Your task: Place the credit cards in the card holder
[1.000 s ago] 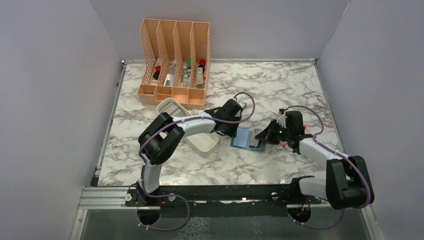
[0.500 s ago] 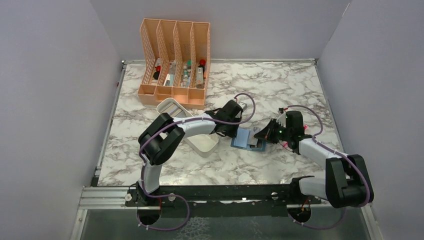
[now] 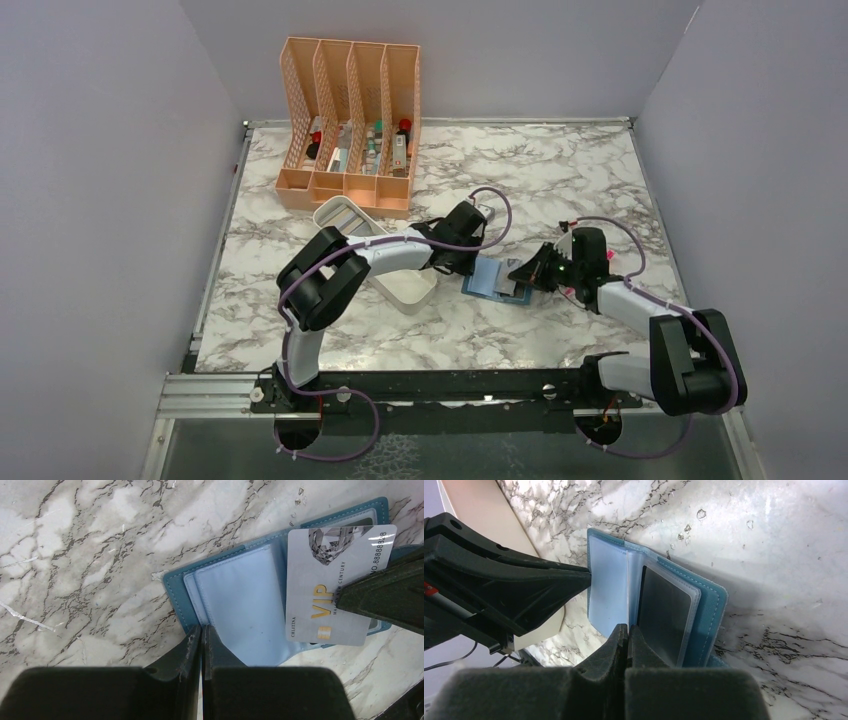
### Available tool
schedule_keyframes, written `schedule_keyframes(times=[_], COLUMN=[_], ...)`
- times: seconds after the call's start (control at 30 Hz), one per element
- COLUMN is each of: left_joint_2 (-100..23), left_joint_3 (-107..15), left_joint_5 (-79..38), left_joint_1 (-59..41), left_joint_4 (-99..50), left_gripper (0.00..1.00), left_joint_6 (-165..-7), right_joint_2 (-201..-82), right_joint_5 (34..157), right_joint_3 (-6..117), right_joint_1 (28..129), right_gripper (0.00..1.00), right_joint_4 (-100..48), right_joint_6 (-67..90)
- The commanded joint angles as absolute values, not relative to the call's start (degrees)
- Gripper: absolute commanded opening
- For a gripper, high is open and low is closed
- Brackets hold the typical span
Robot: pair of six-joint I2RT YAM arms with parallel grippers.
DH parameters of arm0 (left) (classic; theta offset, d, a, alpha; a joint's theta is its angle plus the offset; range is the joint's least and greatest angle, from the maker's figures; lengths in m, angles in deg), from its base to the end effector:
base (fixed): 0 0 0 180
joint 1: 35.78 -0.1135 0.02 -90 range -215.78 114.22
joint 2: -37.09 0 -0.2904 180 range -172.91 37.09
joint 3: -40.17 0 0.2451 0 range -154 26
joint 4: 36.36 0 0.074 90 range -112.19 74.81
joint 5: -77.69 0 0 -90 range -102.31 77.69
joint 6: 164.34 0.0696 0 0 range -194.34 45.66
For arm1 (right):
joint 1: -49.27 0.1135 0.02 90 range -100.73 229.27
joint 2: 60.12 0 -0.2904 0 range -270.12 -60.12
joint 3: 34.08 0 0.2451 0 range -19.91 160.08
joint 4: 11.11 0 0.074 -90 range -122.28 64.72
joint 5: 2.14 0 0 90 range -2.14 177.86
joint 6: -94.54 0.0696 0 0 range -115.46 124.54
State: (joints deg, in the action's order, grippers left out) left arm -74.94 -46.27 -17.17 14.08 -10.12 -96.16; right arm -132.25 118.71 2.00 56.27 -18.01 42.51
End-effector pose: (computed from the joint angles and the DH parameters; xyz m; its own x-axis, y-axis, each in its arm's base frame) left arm 0.2782 -0.3391 0.1641 -0.7662 0.3341 -0.5490 0.5501 0.7826 -0.2915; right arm 0.2209 0.0631 0.1545 -0.8267 0.4307 -0.3621 0.0399 0.6868 0.7258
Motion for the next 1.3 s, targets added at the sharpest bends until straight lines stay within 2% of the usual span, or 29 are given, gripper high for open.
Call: schedule_keyframes(times=[0.0, 0.73, 1.13, 1.27], left_joint_2=[-75.7, -76.9, -76.7, -76.6], left_joint_3=[-44.5, -45.4, -45.1, -44.8], left_joint_5=[-16.2, -14.6, -13.7, -13.3], left_joint_1=[15.2, 15.8, 17.0, 17.5], left_joint_4=[-7.2, -6.2, -5.7, -5.7], left_gripper=[0.09, 0.09, 0.09, 0.09], left_joint_6=[-95.7, -96.7, -98.8, -99.4], right_joint_2=[-131.0, -131.9, -127.0, -127.3], right_joint_5=[117.5, 122.9, 119.8, 120.6], right_joint_3=[0.2, -5.8, -7.9, -6.9], right_joint_1=[55.9, 55.9, 55.9, 55.9], right_gripper=[0.01, 0.01, 0.01, 0.02], right_joint_4=[-15.5, -2.7, -2.6, -7.2], right_joint_6=[43.1, 50.4, 52.6, 51.1])
